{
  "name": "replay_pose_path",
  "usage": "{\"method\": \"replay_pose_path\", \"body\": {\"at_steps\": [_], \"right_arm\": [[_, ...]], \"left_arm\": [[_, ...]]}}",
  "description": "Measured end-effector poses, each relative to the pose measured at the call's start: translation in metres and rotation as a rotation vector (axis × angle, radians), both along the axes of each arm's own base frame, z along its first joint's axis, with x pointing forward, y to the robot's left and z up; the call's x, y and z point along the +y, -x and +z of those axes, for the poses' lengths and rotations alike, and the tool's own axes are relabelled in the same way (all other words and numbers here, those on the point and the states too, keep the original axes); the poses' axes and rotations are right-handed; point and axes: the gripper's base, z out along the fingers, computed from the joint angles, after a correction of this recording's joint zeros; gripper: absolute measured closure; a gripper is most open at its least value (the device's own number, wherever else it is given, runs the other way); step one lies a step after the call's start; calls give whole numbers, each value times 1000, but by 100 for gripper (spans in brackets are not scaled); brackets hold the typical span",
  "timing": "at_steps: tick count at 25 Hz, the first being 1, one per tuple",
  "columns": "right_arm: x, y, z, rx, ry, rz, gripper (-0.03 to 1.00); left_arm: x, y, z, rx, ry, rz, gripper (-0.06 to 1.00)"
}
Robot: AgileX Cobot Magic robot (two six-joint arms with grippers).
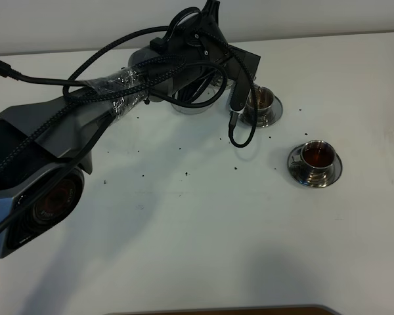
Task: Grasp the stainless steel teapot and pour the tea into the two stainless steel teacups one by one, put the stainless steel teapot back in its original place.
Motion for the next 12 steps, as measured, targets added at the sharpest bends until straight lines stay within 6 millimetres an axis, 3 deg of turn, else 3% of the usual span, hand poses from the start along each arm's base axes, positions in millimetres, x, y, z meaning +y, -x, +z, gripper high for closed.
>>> {"method": "replay_pose_path", "body": {"at_steps": [12], "right_arm": [[0,0,0,0,0,0,58]], "left_arm": [[1,-1,1,-14,-61,-42,69]]}}
